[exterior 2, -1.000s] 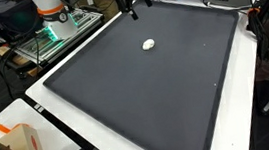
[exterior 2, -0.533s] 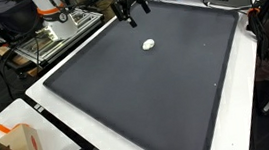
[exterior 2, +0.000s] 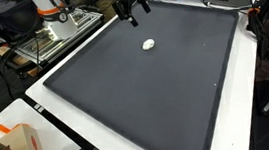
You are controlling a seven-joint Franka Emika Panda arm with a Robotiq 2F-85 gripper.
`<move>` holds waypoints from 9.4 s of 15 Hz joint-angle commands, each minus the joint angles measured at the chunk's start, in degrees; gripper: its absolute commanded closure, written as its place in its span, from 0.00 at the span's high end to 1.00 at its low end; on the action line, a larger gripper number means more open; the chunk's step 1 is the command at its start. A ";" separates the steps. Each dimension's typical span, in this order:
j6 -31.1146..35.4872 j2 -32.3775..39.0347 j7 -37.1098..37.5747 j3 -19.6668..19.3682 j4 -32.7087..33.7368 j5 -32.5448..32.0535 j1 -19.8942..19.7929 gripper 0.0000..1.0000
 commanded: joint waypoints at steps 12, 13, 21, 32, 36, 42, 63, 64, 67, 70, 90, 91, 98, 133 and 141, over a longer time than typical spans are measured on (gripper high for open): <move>-4.89 2.74 2.94 0.43 -0.05 1.04 4.24 1.00; -4.89 2.74 2.94 0.43 -0.04 1.07 4.24 1.00; -5.81 2.84 2.78 0.44 0.97 0.78 3.95 1.00; -15.86 7.71 0.32 2.79 7.07 4.21 5.66 1.00; -22.65 8.53 -7.85 -1.88 11.45 15.82 13.64 1.00; -23.75 7.62 -4.57 -1.49 11.71 12.56 12.79 1.00; -52.81 13.71 -8.18 -13.87 30.81 21.87 22.67 1.00; -54.55 14.70 -8.12 -14.31 32.42 21.86 22.74 1.00; -59.21 18.01 -9.75 -15.08 37.65 23.78 22.62 1.00; -62.84 21.22 -9.95 -15.54 42.31 25.46 22.63 1.00; -87.55 36.11 -10.07 -17.60 67.90 29.49 22.49 1.00; -89.40 37.36 -10.55 -17.44 69.84 30.12 22.30 1.00; -97.41 46.07 -12.34 -17.48 80.69 31.62 22.22 1.00; -119.15 69.21 -15.61 -17.64 108.30 31.02 22.33 1.00; -119.99 70.32 -16.85 -16.63 109.42 30.56 22.04 1.00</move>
